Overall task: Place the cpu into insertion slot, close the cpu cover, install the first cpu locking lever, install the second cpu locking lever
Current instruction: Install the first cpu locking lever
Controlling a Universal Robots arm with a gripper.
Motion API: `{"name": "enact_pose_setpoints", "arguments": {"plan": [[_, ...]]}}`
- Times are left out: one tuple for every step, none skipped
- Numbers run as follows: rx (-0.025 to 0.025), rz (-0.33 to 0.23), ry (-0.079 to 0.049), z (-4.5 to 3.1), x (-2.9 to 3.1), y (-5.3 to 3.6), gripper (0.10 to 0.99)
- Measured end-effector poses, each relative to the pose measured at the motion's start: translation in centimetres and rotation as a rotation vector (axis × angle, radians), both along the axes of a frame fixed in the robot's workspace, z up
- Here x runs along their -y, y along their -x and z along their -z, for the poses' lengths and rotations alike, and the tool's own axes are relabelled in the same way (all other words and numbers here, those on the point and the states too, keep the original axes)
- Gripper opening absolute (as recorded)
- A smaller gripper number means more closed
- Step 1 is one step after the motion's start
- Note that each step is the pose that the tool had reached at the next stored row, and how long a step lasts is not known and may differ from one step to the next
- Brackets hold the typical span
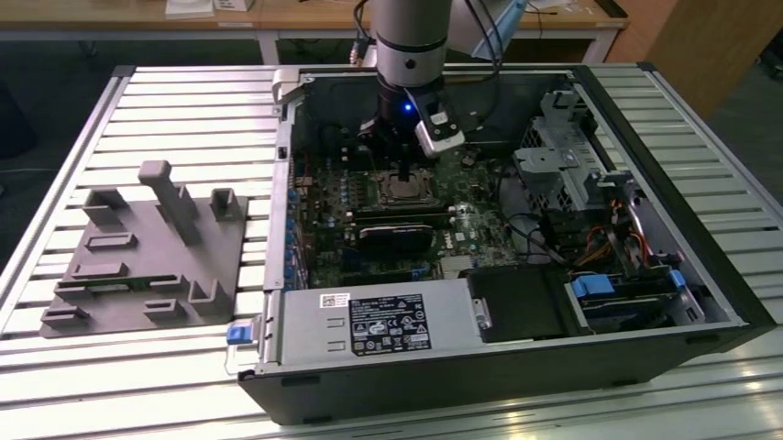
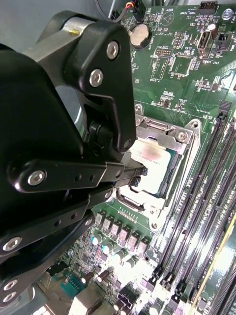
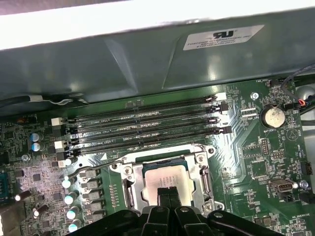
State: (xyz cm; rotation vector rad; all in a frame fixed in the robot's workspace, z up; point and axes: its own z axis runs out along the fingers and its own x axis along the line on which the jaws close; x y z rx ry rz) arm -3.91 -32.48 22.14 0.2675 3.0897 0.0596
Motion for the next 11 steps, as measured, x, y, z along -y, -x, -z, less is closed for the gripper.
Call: {"name": "enact_pose_setpoints", "arguments": {"plan": [[0.0000, 0.000, 0.000, -0.01, 0.00, 0.00, 0.106], [0.0000, 0.000, 0.000, -0.02, 0.00, 0.00, 0.106], [0.0000, 0.000, 0.000, -0.02, 0.00, 0.00, 0.106], [-0.0002, 0.000, 0.000, -0.05, 0.00, 0.00, 0.106], [-0.0003, 0.000, 0.000, -0.13, 0.01, 0.01, 0.106], [-0.0002, 0.000, 0.000, -0.24, 0.00, 0.00, 0.106], [-0.0001, 0.000, 0.000, -0.37, 0.00, 0.00, 0.106], [0.0000, 0.000, 0.000, -0.53, 0.00, 0.00, 0.106], [-0.0001, 0.000, 0.000, -0.69, 0.00, 0.00, 0.106], [0.0000, 0.000, 0.000, -0.84, 0.00, 0.00, 0.106], [0.0000, 0.000, 0.000, -1.00, 0.00, 0.00, 0.106]]}}
